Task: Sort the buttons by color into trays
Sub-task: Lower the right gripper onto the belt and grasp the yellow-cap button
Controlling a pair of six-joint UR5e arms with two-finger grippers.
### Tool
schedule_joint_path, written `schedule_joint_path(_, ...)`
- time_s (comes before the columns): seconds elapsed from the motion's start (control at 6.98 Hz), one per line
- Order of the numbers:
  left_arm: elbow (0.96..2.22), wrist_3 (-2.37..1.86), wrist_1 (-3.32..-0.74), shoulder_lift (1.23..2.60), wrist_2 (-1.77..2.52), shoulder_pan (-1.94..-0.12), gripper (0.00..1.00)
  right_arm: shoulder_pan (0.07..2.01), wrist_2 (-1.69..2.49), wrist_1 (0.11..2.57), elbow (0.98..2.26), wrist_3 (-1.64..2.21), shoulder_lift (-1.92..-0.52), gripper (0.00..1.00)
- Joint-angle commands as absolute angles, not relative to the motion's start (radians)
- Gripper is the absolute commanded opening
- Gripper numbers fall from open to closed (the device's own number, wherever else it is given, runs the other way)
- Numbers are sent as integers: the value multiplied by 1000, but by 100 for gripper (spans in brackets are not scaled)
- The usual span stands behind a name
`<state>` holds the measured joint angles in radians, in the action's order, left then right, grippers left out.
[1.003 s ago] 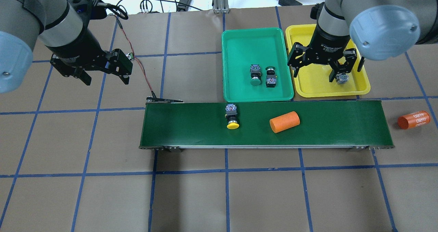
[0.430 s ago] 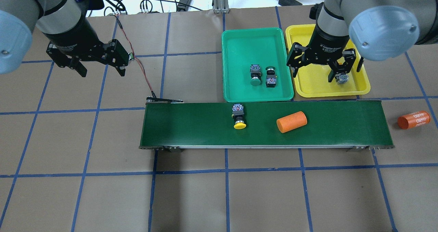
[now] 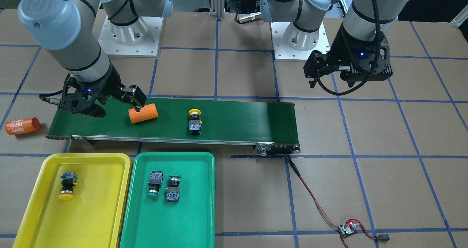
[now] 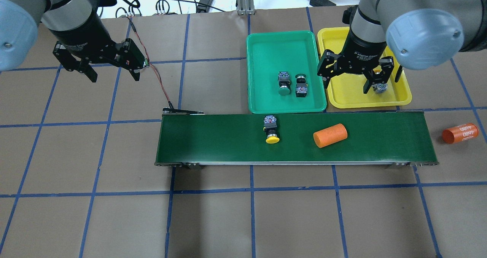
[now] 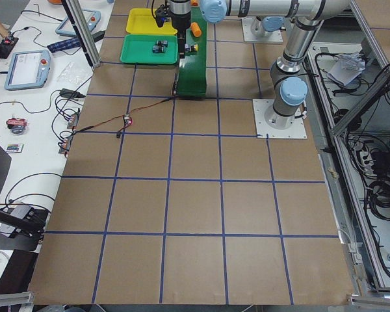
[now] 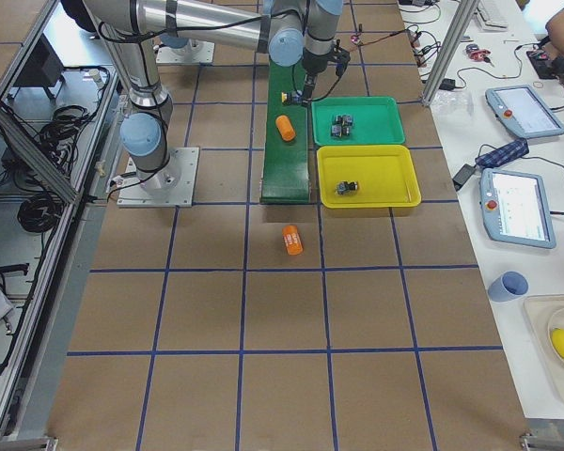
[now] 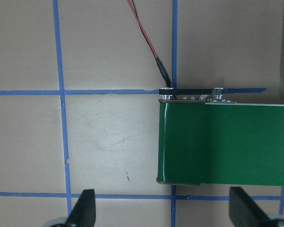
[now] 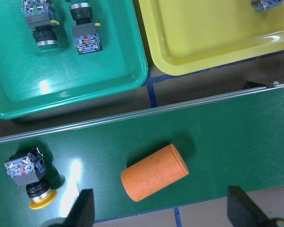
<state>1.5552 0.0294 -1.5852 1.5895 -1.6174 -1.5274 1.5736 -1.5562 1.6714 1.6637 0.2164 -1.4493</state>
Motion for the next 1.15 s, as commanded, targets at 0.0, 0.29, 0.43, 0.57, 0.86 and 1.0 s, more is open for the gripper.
schedule_joint_path(0.0,1563,28,-1588,1588,-1615,-1528,100,1578,-1554,1680,1695,216,-1447,100)
schedule_joint_path(0.29,1552,28,-1586,1594,-1608,-1529,100,1600,-1548,1756,1732,227,-1408,100)
schedule_joint_path(0.43,1554,28,-1586,1597,-1606,-1531,100,1635,-1548,1820,1765,229,-1393,100)
schedule_joint_path(0.57,1552,28,-1586,1594,-1609,-1531,100,1667,-1548,1866,1772,230,-1391,100)
schedule_joint_path(0.86,1554,28,-1585,1597,-1606,-1532,100,1674,-1489,1868,1773,219,-1375,100)
schedule_joint_path(1.0,1557,26,-1585,1594,-1606,-1534,100,1674,-1404,1891,1772,218,-1338,100)
